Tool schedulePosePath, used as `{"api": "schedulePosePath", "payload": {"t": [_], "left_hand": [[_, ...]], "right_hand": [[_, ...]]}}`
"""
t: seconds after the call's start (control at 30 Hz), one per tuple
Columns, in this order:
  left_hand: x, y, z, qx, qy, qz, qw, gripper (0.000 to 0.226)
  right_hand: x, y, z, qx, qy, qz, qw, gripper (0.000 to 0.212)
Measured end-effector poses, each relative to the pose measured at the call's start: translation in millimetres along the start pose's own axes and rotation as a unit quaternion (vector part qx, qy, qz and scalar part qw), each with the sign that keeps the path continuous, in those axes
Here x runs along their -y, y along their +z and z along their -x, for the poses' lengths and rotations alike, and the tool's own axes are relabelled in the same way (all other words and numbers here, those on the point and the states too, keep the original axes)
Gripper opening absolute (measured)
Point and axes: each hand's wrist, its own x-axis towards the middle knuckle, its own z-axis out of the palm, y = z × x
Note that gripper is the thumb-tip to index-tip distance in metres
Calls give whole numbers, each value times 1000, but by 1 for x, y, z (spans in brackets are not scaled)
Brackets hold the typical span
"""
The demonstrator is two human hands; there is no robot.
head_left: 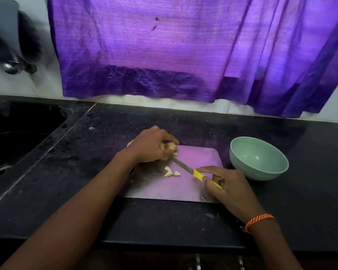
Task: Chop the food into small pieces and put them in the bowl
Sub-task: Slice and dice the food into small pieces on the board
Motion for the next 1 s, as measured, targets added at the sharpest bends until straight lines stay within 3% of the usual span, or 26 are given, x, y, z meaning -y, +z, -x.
{"api": "schedulePosePath", "payload": {"t": [0.1, 0.2, 0.3, 0.5, 0.67, 0.87, 1.0], "left_hand": [[2, -2, 1, 2, -13, 15, 1000, 43], [4, -3, 3, -3, -10, 26, 1000, 35], [3, -3, 3, -5, -15, 35, 999, 29], [2, -2, 2, -3, -17, 44, 999, 28], [1, -1, 1, 5, -16, 48, 999, 30], [4, 1, 3, 15, -21, 61, 998, 30], [4, -1, 6, 11, -25, 72, 997, 30]], "right_hand": [[13, 0, 5, 20, -36, -32, 999, 30], [8, -6, 3, -45, -20, -43, 998, 29], [-3, -6, -7, -95, 25, 26, 995, 24], [0, 3, -8, -15, 8, 32, 999, 23], [18, 2, 18, -18, -10, -51, 999, 17], [45, 27, 19, 1, -47, 21, 999, 23], [53, 28, 14, 16, -58, -16, 998, 25]]}}
